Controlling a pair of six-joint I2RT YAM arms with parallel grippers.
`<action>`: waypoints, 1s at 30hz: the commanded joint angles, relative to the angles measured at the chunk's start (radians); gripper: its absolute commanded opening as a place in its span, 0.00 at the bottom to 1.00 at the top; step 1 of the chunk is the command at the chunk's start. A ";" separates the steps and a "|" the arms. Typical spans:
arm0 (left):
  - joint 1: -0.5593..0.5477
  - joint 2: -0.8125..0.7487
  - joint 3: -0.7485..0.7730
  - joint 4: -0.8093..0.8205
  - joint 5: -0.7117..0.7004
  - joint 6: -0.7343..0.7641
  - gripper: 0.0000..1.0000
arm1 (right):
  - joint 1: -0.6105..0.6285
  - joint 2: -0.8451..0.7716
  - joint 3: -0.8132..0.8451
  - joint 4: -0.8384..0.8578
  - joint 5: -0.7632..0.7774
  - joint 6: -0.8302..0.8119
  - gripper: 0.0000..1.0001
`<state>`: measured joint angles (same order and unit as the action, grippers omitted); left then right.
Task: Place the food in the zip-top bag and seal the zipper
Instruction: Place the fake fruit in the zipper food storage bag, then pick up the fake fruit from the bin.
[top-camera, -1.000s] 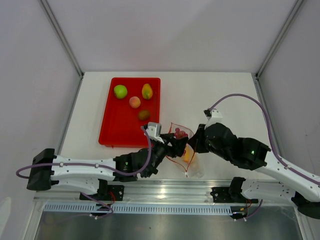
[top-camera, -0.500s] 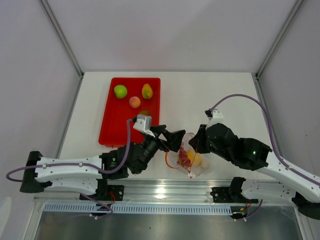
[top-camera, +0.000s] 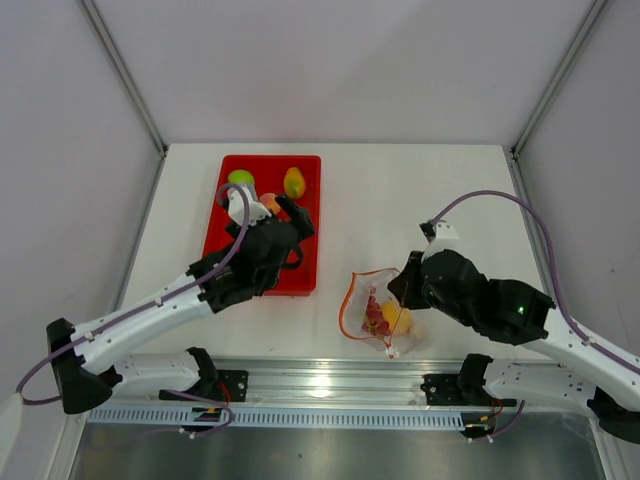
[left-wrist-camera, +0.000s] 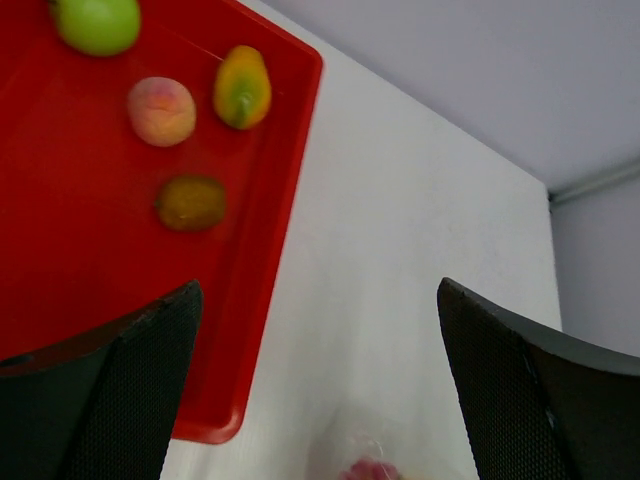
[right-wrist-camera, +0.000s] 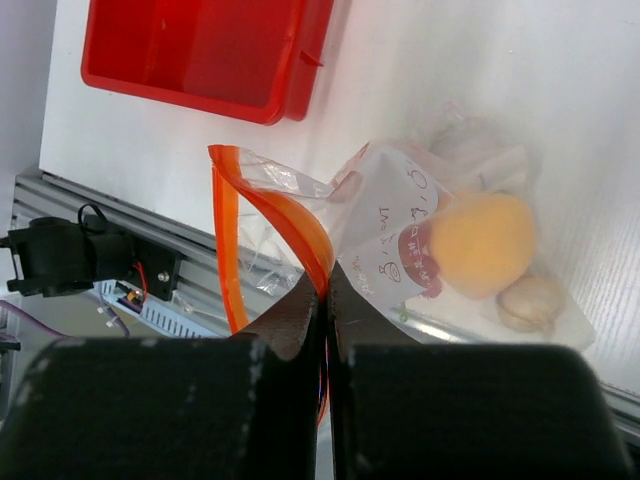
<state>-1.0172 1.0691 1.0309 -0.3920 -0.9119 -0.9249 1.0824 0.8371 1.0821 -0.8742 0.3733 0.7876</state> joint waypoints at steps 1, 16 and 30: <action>0.075 0.074 0.109 -0.220 -0.059 -0.227 0.99 | -0.006 -0.012 0.004 -0.006 0.030 -0.016 0.00; 0.443 0.623 0.589 -0.737 0.344 -0.672 0.99 | -0.006 -0.007 0.004 -0.009 0.026 -0.036 0.00; 0.589 0.811 0.566 -0.658 0.611 -0.781 1.00 | -0.007 -0.032 -0.017 -0.002 0.030 -0.053 0.00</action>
<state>-0.4412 1.8587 1.5860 -1.0836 -0.3813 -1.6676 1.0813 0.8082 1.0657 -0.9073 0.3847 0.7551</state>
